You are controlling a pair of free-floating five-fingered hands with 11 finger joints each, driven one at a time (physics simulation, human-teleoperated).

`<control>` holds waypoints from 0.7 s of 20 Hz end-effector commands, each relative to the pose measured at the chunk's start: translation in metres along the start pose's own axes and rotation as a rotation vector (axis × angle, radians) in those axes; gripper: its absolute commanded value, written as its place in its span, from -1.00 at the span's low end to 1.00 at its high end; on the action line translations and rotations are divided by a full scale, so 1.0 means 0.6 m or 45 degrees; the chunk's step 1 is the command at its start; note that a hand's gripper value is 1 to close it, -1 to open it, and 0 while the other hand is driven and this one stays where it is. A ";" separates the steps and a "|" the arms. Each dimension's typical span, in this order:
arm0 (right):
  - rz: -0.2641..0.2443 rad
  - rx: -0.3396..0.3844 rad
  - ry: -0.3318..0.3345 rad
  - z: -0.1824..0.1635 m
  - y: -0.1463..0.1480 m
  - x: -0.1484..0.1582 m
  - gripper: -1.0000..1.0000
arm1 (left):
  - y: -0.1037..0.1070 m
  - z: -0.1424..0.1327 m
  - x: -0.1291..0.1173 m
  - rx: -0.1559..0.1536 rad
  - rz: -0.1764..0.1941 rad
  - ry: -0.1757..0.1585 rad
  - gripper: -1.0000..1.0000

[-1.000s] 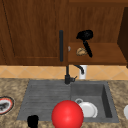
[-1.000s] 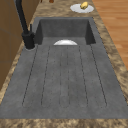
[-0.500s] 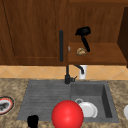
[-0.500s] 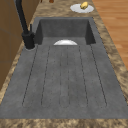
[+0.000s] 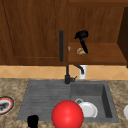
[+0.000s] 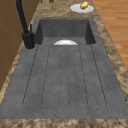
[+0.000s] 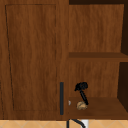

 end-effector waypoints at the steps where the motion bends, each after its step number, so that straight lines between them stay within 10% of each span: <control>1: -0.033 0.095 -0.026 -0.051 0.016 -0.003 -1.00 | 0.000 0.000 0.000 0.000 0.000 0.000 0.00; 14: -0.129 0.332 -0.069 -0.175 0.052 -0.045 -1.00 | 0.000 0.000 0.000 0.000 0.000 0.000 0.00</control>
